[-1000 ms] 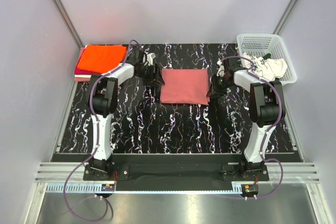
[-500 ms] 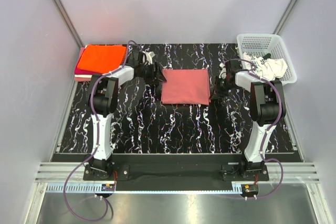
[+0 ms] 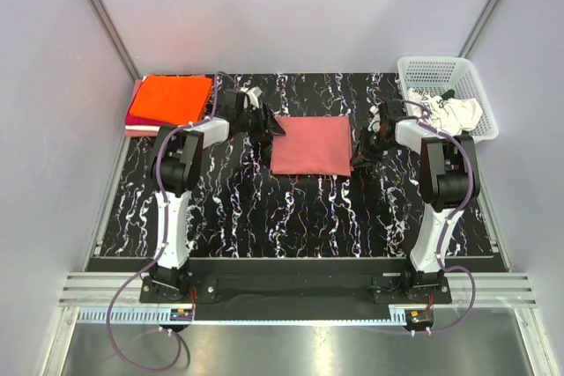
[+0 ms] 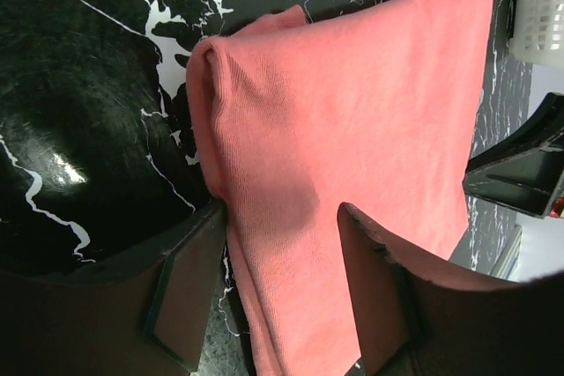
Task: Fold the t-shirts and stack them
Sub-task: Neatly place the folded tshirt to the corner
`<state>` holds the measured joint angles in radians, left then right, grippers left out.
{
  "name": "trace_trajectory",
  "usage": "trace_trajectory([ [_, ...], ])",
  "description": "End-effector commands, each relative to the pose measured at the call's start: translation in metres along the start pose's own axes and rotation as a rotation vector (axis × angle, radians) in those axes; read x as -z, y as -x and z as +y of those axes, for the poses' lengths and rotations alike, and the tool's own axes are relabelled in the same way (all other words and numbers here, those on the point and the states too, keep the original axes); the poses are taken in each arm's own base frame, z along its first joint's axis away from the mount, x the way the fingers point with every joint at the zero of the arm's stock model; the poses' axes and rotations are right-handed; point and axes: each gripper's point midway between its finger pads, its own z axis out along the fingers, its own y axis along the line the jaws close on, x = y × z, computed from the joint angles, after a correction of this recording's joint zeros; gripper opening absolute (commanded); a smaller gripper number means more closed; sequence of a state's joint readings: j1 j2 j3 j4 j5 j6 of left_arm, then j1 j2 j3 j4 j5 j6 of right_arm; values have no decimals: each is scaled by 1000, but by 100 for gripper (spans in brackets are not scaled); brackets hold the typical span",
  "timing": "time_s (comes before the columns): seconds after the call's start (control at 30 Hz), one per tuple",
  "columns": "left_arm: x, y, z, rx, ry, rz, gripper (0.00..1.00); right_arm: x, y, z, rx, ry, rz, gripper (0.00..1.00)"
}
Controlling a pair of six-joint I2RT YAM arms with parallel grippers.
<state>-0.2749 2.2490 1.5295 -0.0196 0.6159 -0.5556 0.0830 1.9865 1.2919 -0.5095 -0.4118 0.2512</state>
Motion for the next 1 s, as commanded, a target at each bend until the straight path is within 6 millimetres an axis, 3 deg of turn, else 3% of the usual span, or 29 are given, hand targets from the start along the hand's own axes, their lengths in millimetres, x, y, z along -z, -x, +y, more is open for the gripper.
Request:
trace_trajectory([
  [0.0, -12, -14, 22, 10, 98, 23, 60, 20, 13, 7, -6, -11, -62, 32],
  [0.07, -11, -19, 26, 14, 135, 48, 59, 36, 18, 18, -16, 6, -104, 38],
  [0.4, -18, -17, 20, 23, 193, 60, 41, 113, 22, 61, -6, 100, -278, 41],
  [0.5, -24, -21, 10, 23, 187, 73, 33, 130, 17, 74, 9, 153, -304, 41],
  [0.57, -22, -20, -2, 16, 184, 67, 19, 136, 14, 78, 20, 167, -312, 41],
  [0.63, -13, -24, -18, 12, 205, 69, 3, 147, 13, 82, 41, 176, -339, 41],
  [0.67, -8, -22, -21, 7, 224, 49, 0, 148, 10, 82, 41, 176, -339, 41],
  [0.7, -4, -28, -24, 7, 236, 51, 0, 155, 8, 84, 50, 181, -355, 41],
  [0.73, 9, -21, -37, -13, 234, 27, 0, 158, 6, 86, 54, 188, -358, 42],
  [0.87, 45, -17, -48, -69, 351, -48, 0, 170, 0, 91, 66, 205, -379, 42],
  [0.9, 58, -10, -63, -89, 350, -87, 0, 172, -1, 91, 65, 205, -385, 42],
  [0.97, 68, -10, -71, -105, 396, -125, 0, 174, -2, 92, 69, 204, -389, 42],
])
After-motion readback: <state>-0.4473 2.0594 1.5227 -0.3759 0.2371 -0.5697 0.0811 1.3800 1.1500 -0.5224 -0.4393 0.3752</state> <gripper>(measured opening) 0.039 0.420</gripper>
